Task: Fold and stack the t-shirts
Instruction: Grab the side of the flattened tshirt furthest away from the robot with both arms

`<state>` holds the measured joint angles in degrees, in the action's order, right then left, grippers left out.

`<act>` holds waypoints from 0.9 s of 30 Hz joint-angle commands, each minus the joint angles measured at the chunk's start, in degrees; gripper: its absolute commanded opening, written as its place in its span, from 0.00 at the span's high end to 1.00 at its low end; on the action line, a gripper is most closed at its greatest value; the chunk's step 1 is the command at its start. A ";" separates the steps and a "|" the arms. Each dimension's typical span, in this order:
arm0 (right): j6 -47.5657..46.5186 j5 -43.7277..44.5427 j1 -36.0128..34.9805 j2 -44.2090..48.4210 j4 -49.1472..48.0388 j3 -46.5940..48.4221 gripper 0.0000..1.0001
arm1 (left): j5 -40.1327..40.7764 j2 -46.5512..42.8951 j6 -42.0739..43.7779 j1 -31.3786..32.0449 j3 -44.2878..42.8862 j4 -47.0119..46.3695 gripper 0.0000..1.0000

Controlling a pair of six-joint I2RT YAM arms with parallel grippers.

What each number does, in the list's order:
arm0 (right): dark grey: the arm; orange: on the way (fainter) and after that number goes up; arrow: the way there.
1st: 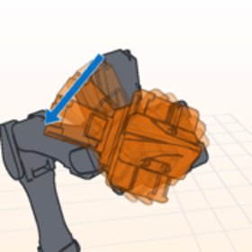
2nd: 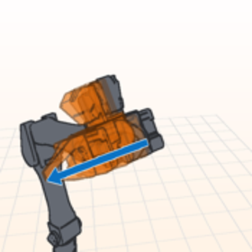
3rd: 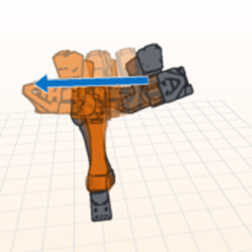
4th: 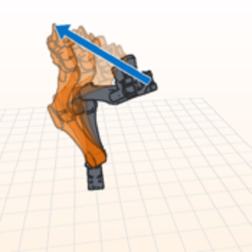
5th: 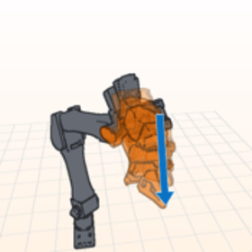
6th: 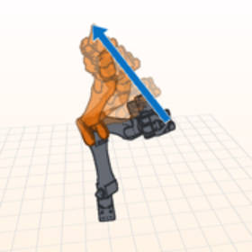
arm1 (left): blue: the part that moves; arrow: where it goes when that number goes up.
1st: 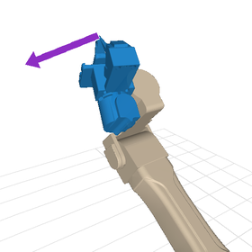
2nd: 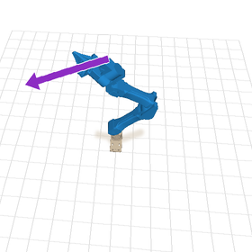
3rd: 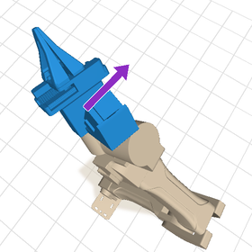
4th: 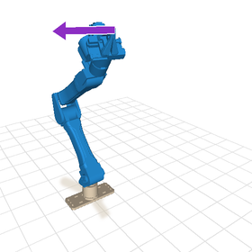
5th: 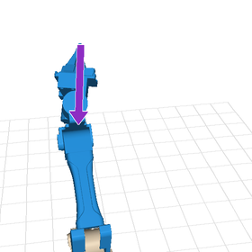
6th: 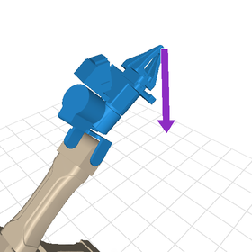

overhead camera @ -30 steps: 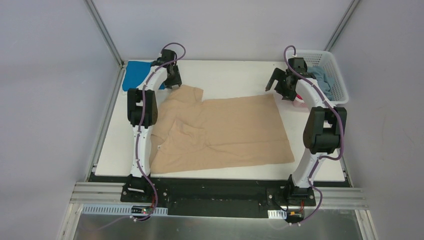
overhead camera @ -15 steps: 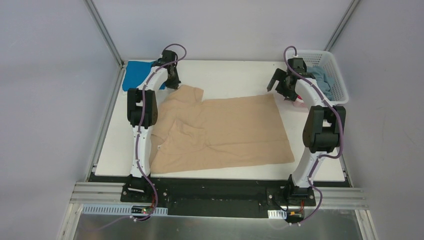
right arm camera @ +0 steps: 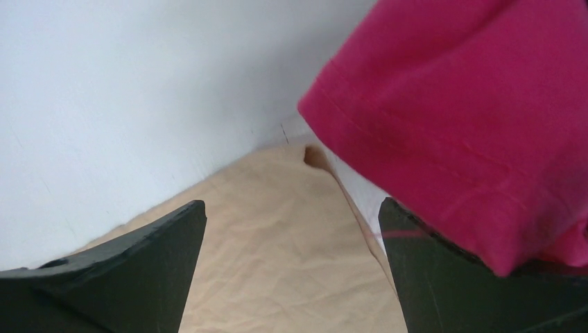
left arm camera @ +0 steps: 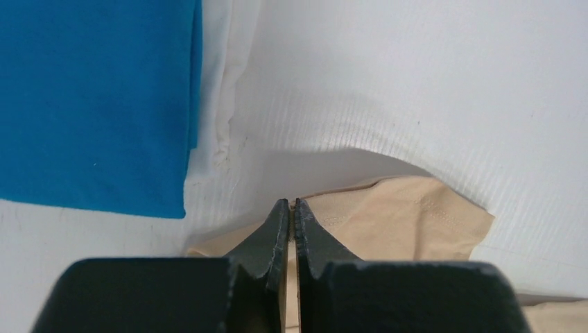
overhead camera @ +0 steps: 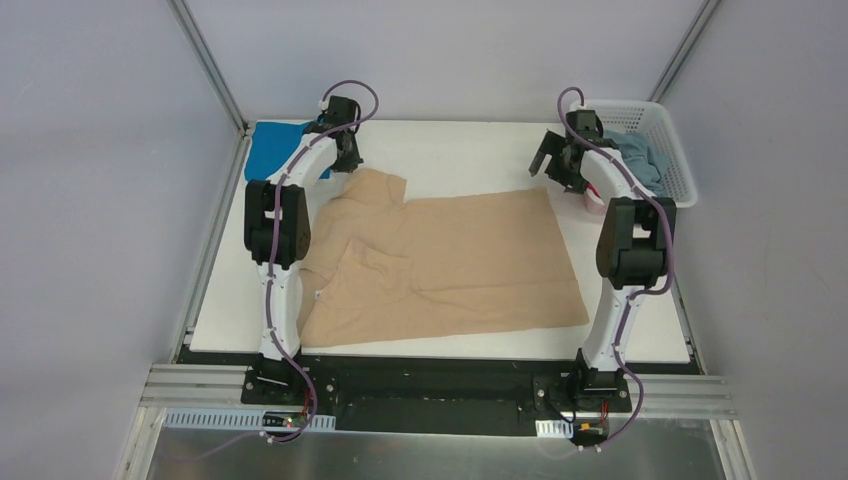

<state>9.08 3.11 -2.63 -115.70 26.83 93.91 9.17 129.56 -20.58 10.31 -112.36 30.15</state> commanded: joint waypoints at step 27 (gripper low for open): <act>-1.02 7.91 -1.94 -20.39 9.31 20.68 0.39 | -0.73 -8.97 -0.27 0.88 10.32 -7.57 1.00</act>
<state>8.40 9.54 -5.28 -134.89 32.01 113.25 9.04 124.95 -20.53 10.57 -103.07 24.14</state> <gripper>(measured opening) 0.653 0.008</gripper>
